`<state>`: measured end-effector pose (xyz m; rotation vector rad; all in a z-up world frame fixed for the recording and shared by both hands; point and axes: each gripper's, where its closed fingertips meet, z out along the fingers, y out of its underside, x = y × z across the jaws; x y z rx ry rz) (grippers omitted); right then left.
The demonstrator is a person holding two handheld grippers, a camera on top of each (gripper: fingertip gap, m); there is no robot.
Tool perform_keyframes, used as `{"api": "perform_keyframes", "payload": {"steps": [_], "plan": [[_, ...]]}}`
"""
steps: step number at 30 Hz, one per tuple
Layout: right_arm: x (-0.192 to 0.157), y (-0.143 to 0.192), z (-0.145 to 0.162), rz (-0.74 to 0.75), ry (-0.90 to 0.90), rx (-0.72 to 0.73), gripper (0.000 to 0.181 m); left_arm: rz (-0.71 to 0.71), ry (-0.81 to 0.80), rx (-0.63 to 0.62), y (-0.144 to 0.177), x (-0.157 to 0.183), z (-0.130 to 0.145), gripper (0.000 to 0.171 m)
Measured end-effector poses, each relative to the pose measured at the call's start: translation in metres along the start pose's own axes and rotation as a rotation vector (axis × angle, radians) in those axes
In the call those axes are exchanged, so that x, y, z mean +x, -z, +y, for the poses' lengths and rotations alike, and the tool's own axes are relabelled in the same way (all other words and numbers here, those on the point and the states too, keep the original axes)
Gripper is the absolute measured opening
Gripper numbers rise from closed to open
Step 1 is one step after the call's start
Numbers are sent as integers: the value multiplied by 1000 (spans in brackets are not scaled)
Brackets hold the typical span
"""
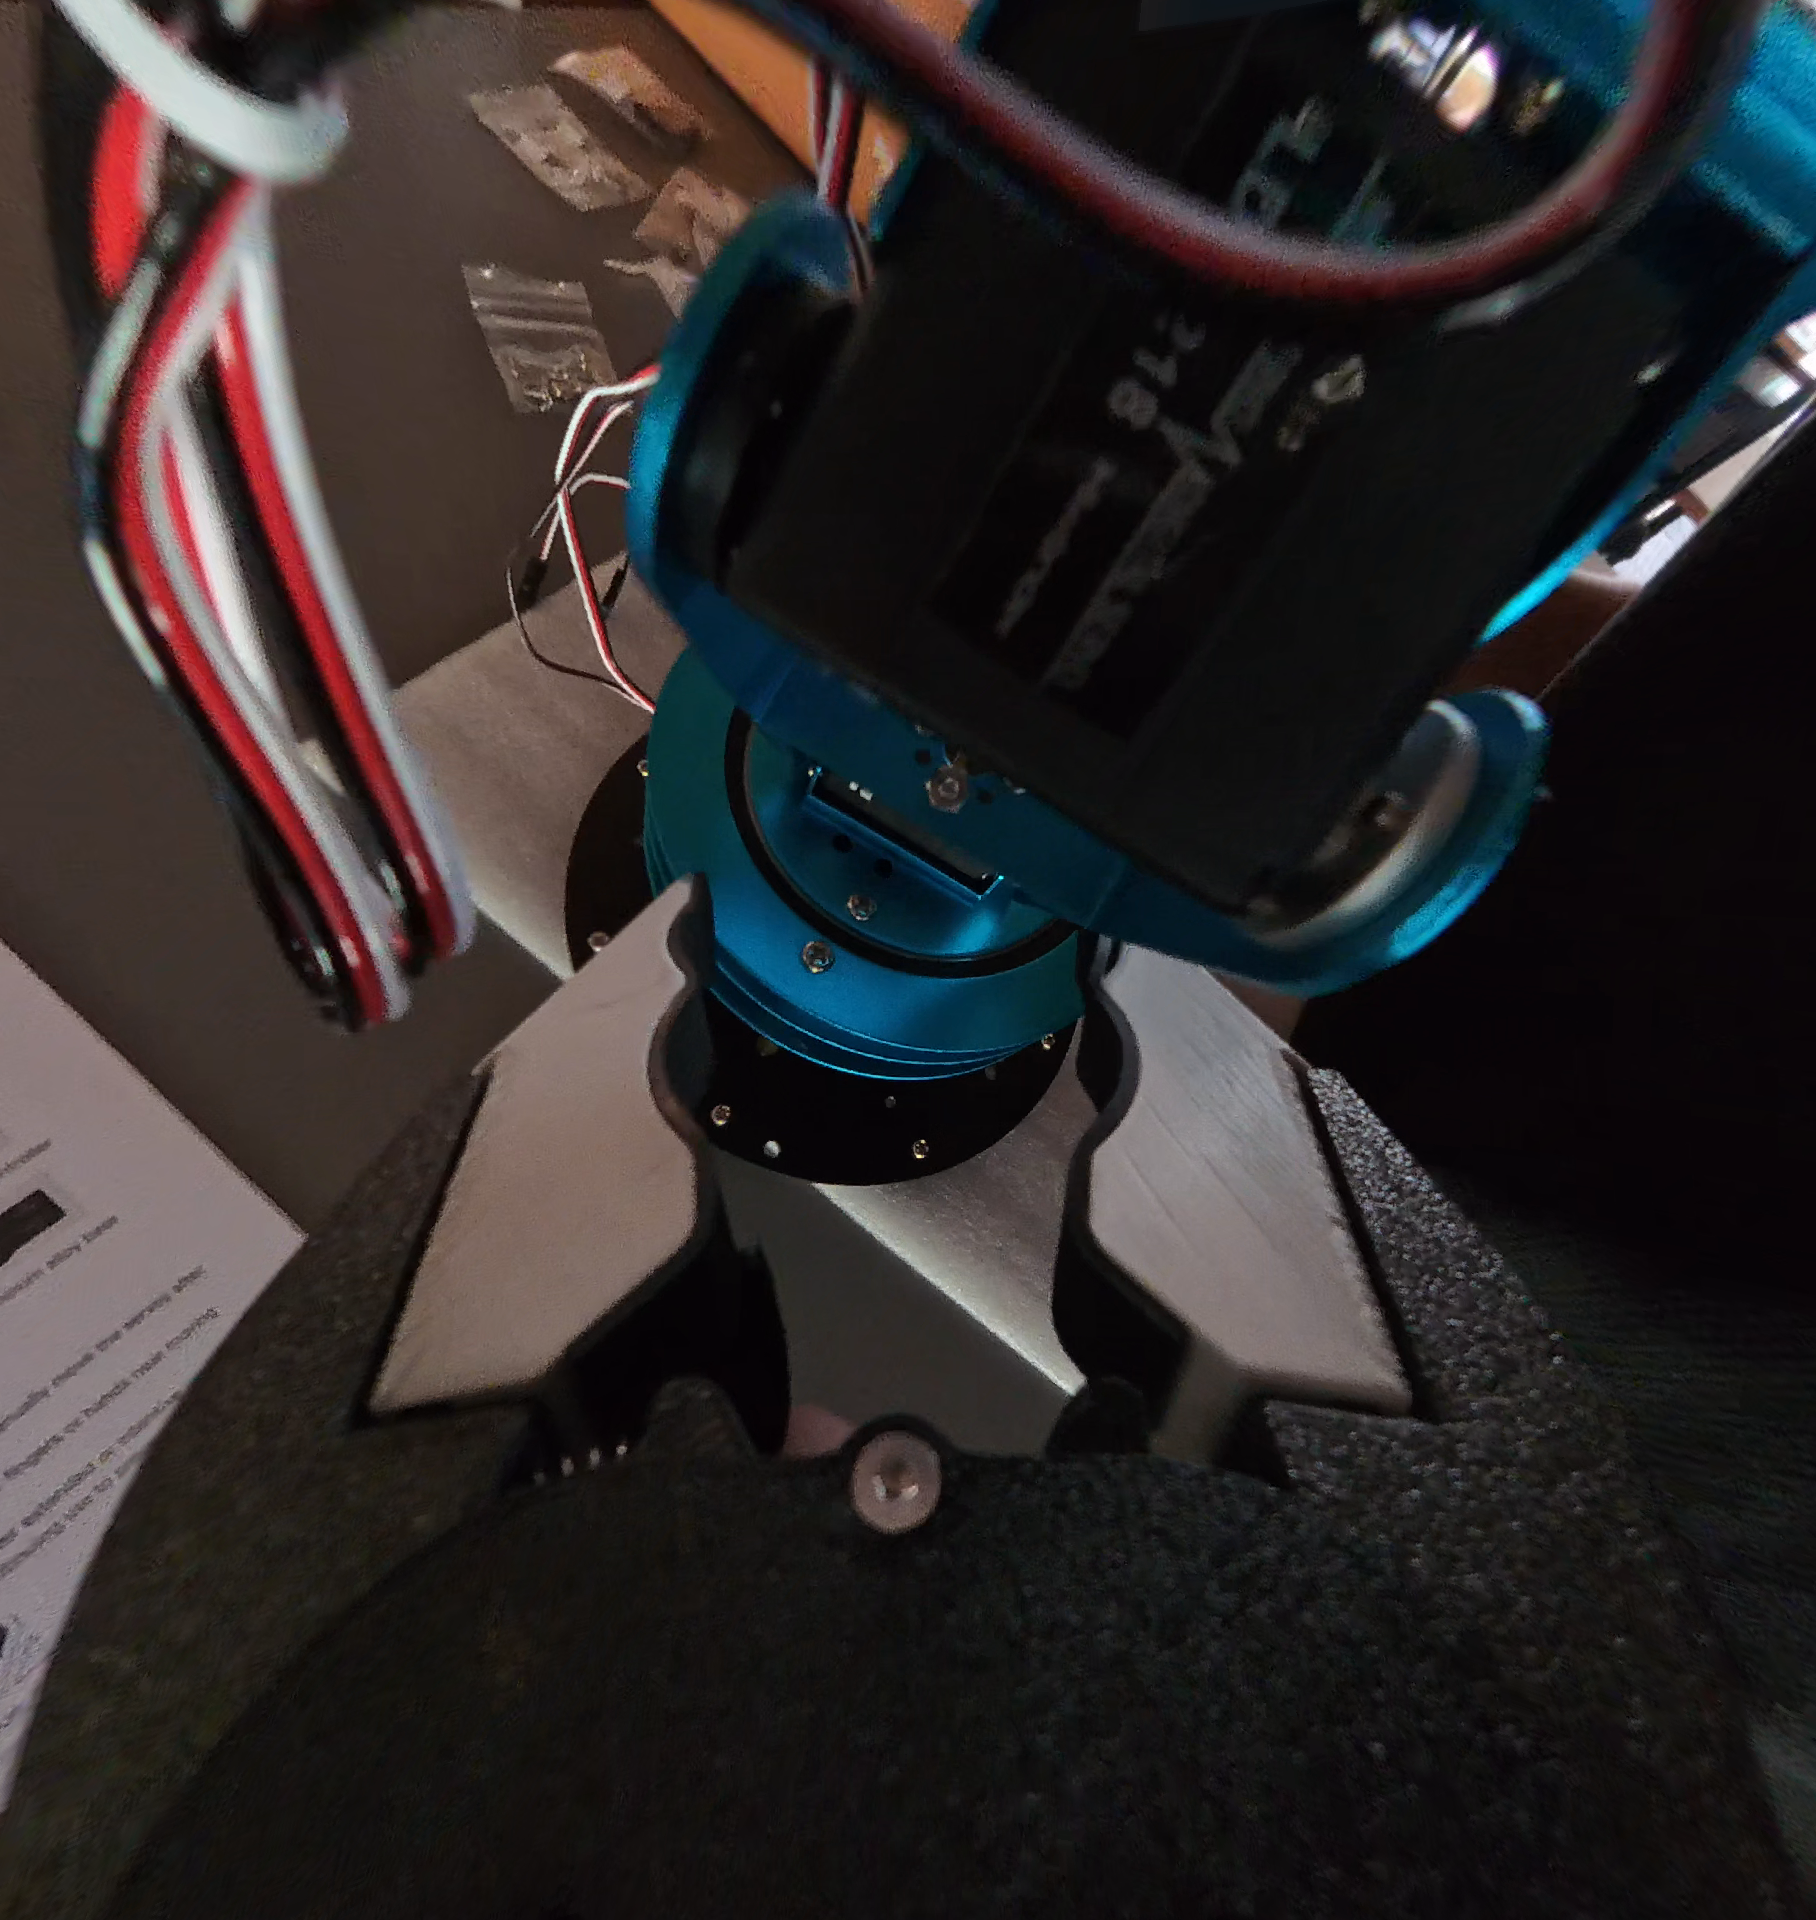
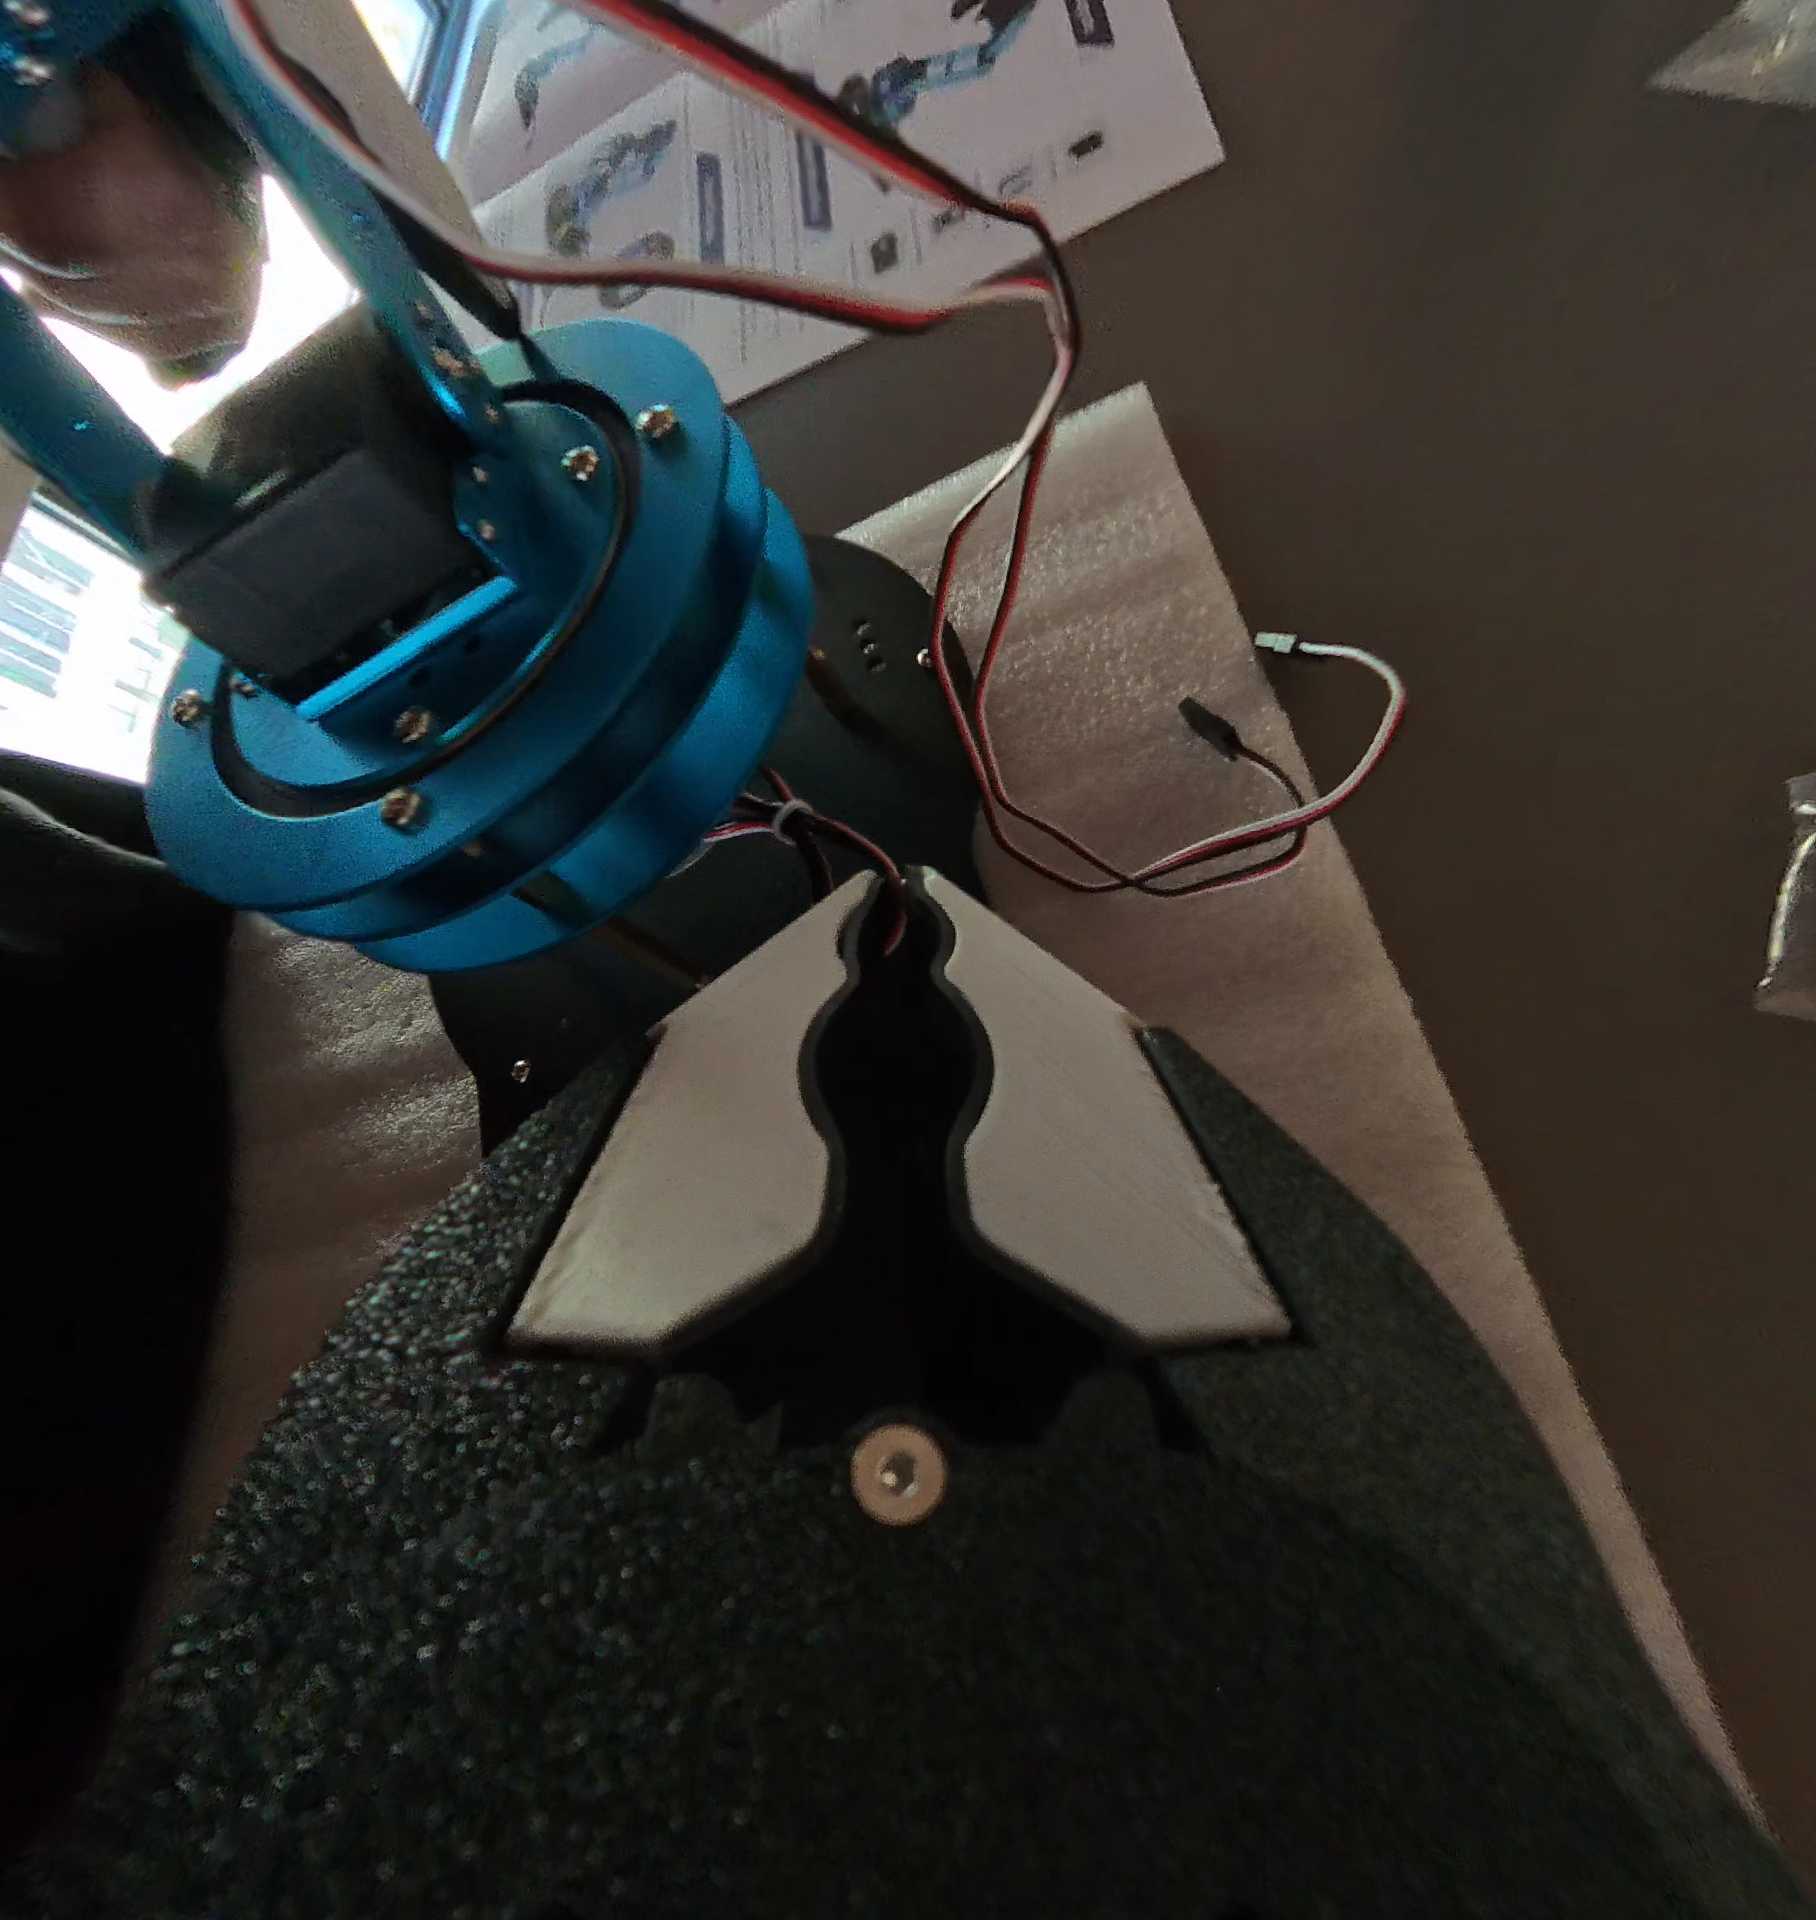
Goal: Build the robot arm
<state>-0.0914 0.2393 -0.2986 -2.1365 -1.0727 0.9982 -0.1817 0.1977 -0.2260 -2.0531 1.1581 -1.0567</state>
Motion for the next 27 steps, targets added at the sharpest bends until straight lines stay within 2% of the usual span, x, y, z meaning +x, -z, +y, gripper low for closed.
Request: {"api": "perform_keyframes", "payload": {"steps": [2, 8, 17, 20, 24, 27], "plan": [[0, -4, 6, -33, -46, -46, 1, -15, 12, -4, 0, 0, 0, 68], [-3, 0, 2, -127, -134, -10, 3, -52, 47, -18, 1, 1, 1, 66], [2, 18, -15, -156, -186, 160, 5, -150, 17, 20, 0, -1, 3, 64], [-8, 15, -12, -175, -122, 129, 14, -186, 5, 27, -1, -2, 4, 63], [-12, -2, 4, -87, 21, -22, 22, -218, -16, 58, -1, -4, 8, 63], [-15, -6, 4, -62, 91, -38, 22, -217, -30, 95, -3, -5, 11, 62]]}}
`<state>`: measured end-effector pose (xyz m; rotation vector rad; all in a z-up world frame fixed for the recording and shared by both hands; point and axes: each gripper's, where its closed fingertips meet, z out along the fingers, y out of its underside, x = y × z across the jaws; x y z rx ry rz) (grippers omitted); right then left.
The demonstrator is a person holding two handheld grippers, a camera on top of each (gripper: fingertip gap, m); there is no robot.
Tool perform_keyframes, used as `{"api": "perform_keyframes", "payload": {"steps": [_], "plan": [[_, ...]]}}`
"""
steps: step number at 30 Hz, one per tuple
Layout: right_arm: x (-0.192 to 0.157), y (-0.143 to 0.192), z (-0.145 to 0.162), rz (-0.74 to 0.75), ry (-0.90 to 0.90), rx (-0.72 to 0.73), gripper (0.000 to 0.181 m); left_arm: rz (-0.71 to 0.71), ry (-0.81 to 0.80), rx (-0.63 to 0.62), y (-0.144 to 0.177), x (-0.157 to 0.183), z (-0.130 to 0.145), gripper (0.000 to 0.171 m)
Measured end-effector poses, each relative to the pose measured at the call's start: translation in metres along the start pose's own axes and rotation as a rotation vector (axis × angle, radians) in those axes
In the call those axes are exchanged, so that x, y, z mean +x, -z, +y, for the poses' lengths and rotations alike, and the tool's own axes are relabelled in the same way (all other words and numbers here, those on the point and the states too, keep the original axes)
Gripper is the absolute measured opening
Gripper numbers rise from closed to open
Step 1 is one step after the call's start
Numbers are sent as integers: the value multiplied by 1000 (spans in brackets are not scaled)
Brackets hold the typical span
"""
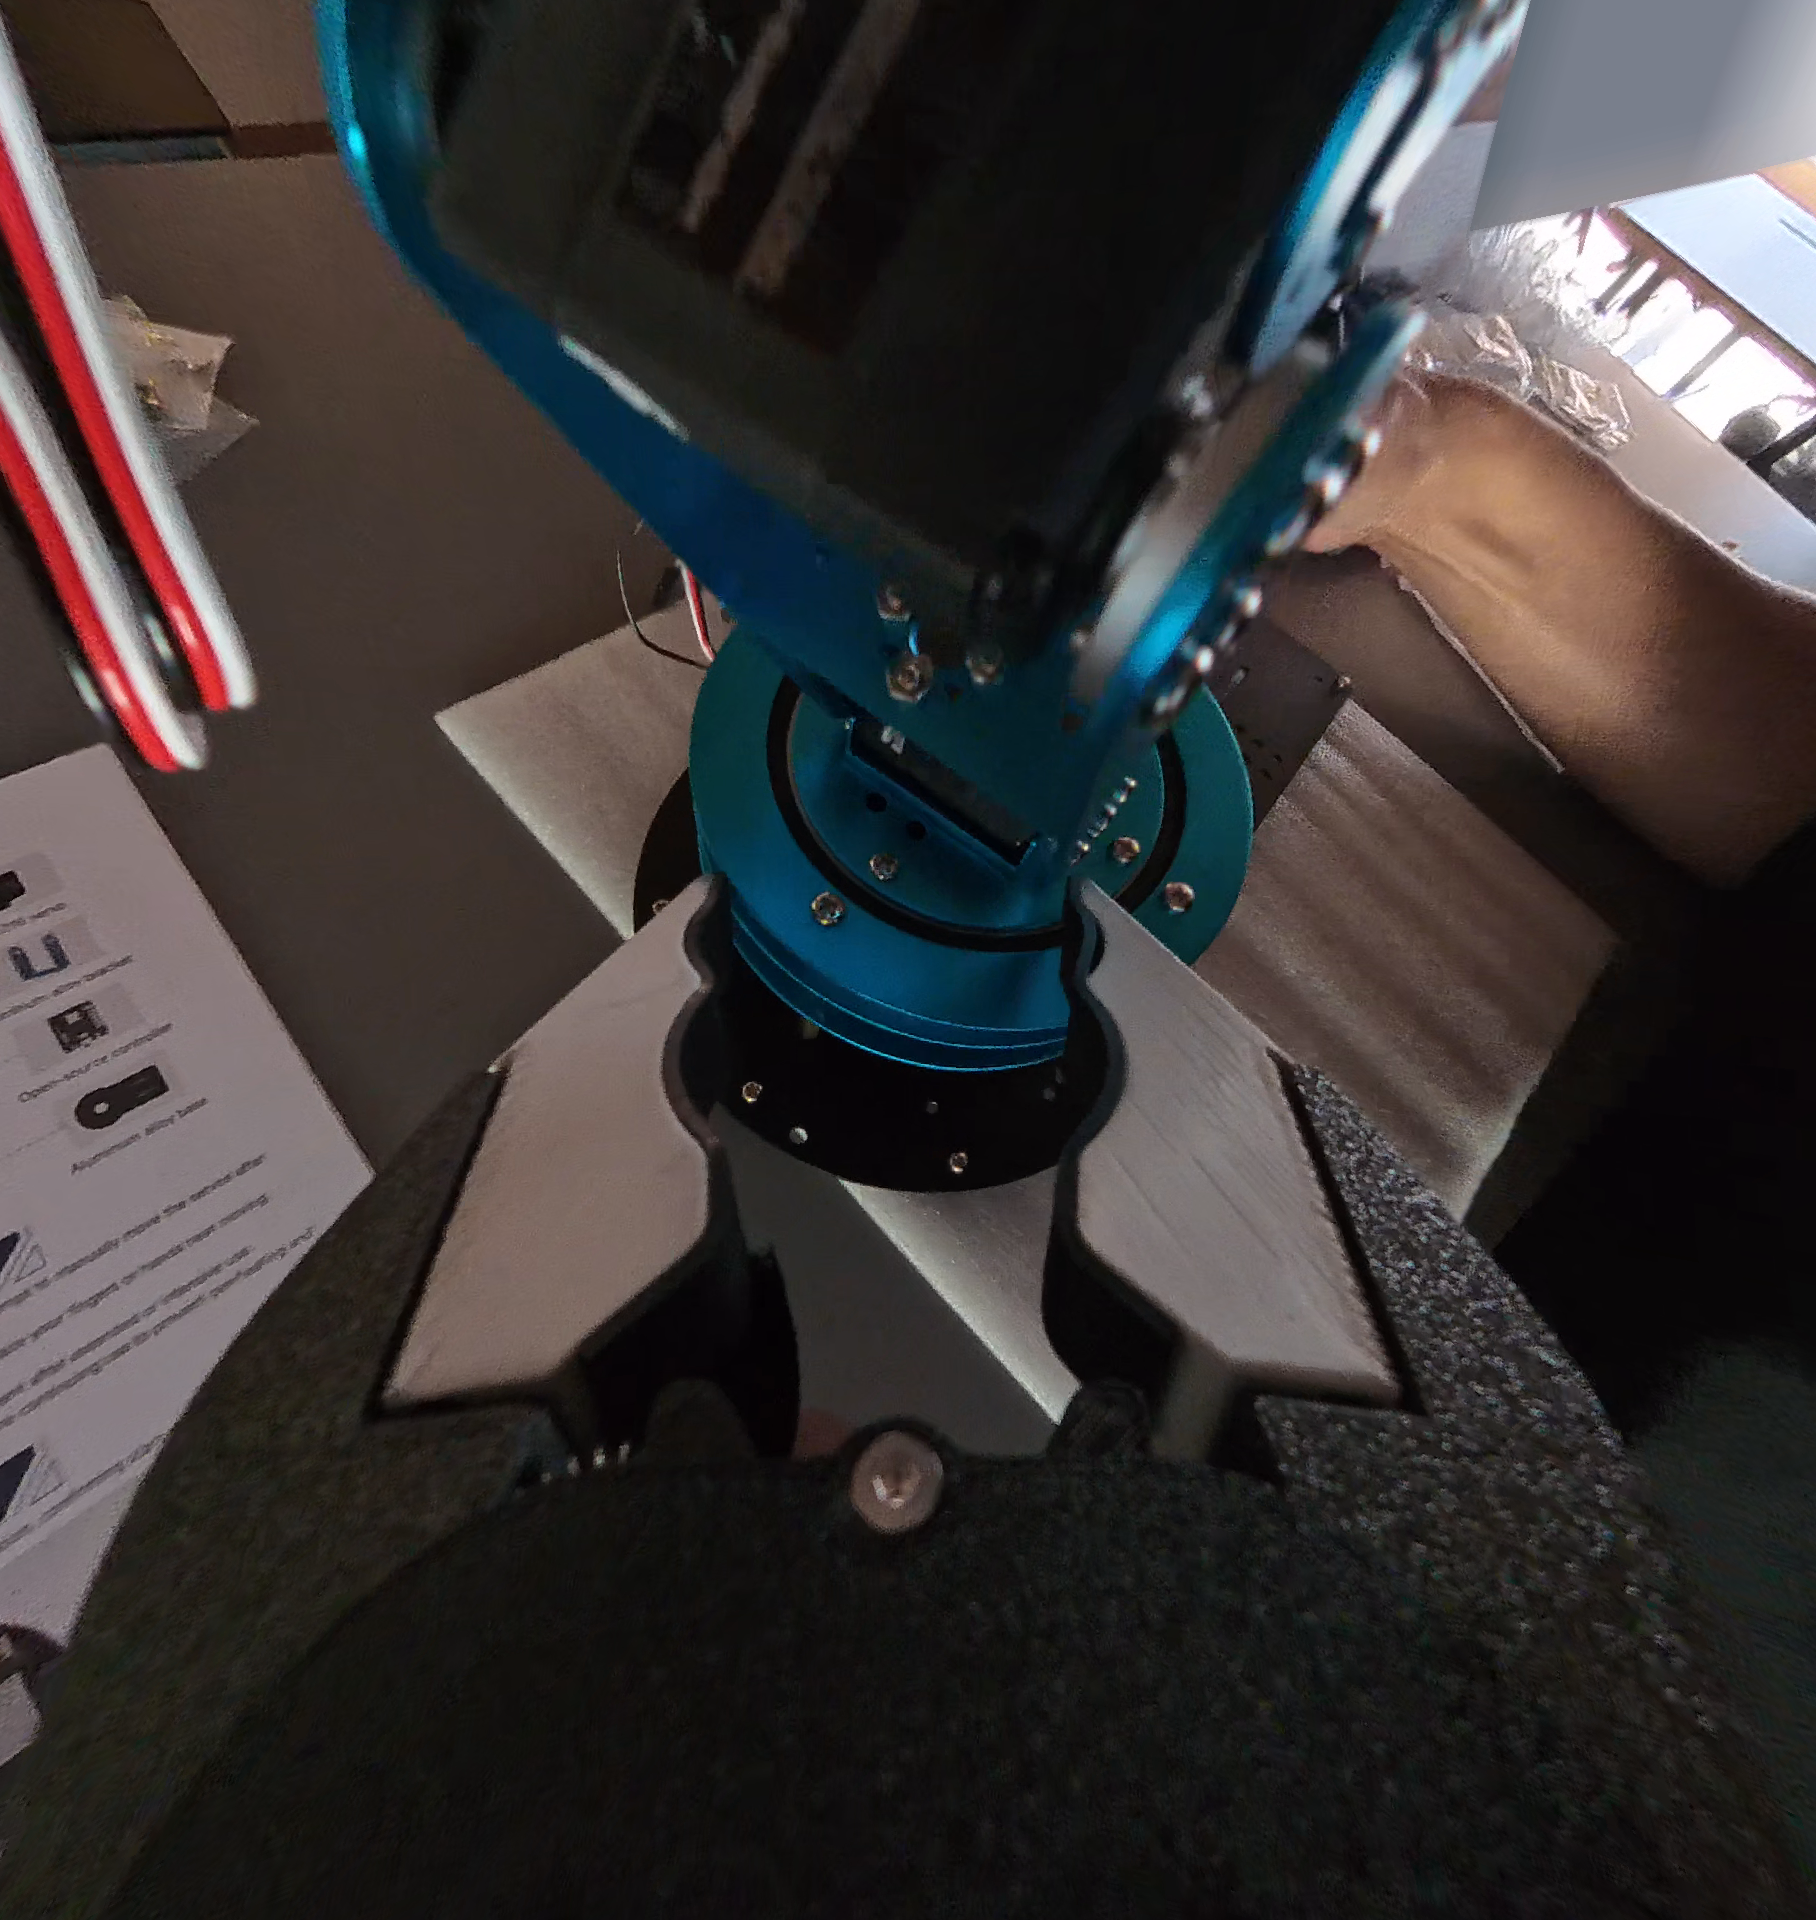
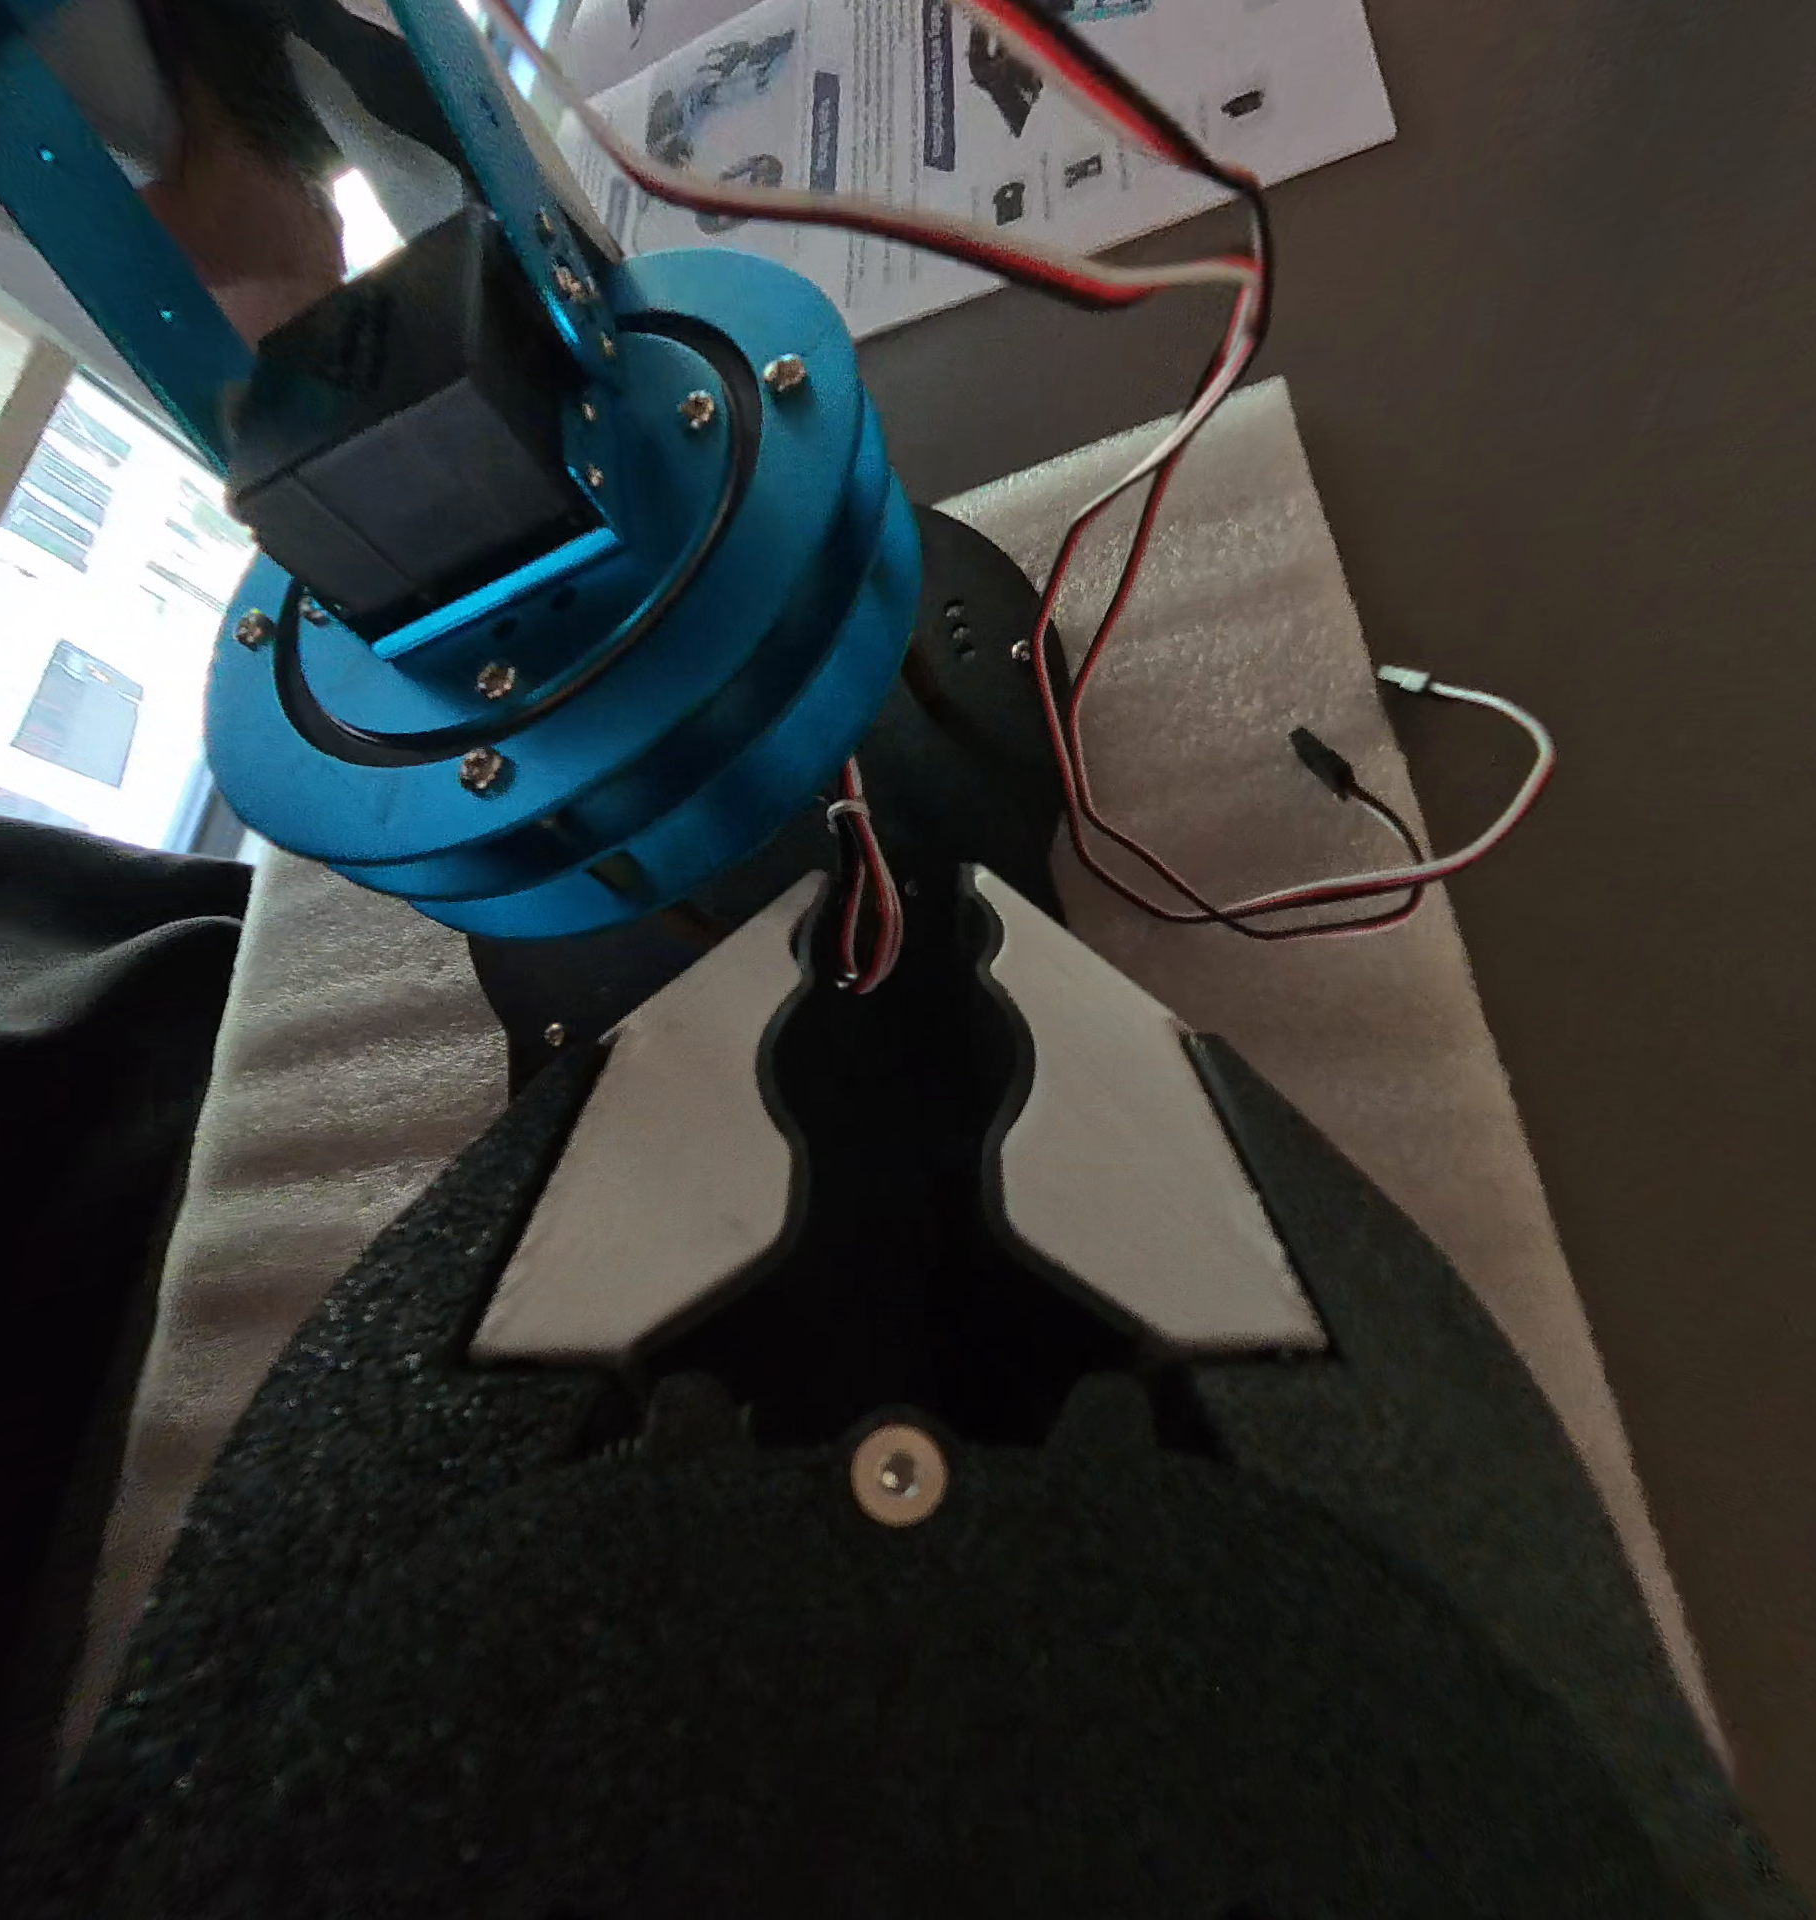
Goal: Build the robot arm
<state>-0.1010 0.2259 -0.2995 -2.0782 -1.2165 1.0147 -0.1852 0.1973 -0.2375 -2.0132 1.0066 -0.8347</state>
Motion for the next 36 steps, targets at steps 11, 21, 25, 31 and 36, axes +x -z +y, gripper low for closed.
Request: {"api": "perform_keyframes", "payload": {"steps": [11, 21, 25, 31, 36], "plan": [[-2, 3, -4, 53, 29, 49, 23, 35, -60, 150, -4, -3, -2, 61], [0, -1, 1, 93, 44, 12, 29, 152, -315, 276, 2, 20, -7, 66], [-5, 5, -6, 0, -7, 71, 30, 295, -319, 349, 8, 19, -20, 76], [-12, -2, 3, -38, 29, -4, 32, 378, -345, 406, -10, 7, -38, 89], [-15, -5, 4, -104, 20, -33, 28, 391, -374, 398, -18, 14, -35, 84]]}}
